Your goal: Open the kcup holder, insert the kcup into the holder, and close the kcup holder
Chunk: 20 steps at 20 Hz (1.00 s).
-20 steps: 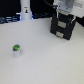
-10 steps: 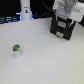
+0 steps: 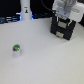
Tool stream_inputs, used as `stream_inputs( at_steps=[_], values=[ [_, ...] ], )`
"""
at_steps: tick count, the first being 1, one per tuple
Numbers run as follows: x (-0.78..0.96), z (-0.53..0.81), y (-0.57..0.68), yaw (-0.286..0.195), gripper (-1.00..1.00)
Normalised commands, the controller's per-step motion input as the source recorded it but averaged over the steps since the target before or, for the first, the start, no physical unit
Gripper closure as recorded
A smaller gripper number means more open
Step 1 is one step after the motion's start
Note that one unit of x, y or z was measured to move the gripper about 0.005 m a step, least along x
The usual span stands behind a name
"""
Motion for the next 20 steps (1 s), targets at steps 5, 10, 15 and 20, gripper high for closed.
stream_inputs(
  at_steps=[5,10,15,20],
  values=[
    [0.69,0.24,-0.09,-0.066,1.0],
    [0.83,0.28,-0.18,-0.081,1.0],
    [0.1,0.29,-0.14,-0.007,1.0],
    [0.59,0.21,-0.15,-0.05,1.0]
  ],
)
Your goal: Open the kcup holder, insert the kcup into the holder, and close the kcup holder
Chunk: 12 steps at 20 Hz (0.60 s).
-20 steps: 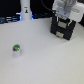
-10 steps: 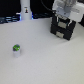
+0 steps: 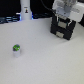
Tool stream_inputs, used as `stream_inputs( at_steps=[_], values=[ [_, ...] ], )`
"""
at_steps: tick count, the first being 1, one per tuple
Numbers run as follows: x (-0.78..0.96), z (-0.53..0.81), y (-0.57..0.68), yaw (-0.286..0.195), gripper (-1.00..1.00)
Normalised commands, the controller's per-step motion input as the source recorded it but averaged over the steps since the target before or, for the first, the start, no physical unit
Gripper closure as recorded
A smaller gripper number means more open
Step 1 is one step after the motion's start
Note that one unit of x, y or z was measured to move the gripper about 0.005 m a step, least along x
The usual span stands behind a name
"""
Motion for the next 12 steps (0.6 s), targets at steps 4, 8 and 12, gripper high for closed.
stream_inputs(
  at_steps=[4,8,12],
  values=[
    [0.85,0.26,-0.16,-0.079,1.0],
    [0.94,0.28,-0.2,-0.078,1.0],
    [0.97,0.22,-0.22,-0.069,1.0]
  ],
)
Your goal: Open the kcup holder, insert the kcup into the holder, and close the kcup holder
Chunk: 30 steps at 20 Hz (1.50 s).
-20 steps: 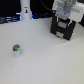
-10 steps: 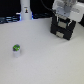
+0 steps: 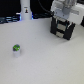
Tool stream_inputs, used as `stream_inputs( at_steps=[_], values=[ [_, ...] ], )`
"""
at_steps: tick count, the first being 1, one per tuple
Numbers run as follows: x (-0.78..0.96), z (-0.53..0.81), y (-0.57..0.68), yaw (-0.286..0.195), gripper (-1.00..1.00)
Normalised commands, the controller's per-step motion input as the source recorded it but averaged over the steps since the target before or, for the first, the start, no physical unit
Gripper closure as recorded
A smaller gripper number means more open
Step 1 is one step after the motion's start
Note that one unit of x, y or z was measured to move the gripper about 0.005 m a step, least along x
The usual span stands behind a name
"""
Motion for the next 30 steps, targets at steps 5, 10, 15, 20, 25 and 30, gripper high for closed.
stream_inputs(
  at_steps=[5,10,15,20,25,30],
  values=[
    [0.99,0.23,-0.26,-0.064,1.0],
    [0.98,0.26,-0.27,-0.069,1.0],
    [0.96,0.27,-0.27,-0.08,1.0],
    [0.95,0.27,-0.3,-0.086,1.0],
    [0.49,0.12,-0.12,-0.034,1.0],
    [0.53,0.01,-0.12,0.045,1.0]
  ],
)
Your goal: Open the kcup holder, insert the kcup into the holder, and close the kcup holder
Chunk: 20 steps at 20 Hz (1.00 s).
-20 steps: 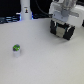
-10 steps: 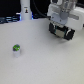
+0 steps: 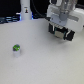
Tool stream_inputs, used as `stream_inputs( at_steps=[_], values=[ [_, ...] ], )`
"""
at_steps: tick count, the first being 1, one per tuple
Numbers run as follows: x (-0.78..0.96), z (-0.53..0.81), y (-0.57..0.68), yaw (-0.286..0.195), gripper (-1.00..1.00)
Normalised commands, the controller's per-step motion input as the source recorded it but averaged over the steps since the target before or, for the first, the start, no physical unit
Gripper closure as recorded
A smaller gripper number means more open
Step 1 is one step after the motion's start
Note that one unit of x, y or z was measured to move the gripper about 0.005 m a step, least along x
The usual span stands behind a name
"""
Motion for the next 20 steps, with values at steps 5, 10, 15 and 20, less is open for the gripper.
stream_inputs(
  at_steps=[5,10,15,20],
  values=[
    [0.76,0.23,-0.25,-0.066,1.0],
    [0.94,0.28,-0.31,-0.081,1.0],
    [0.94,0.3,-0.32,-0.082,1.0],
    [0.94,0.33,-0.32,-0.075,1.0]
  ],
)
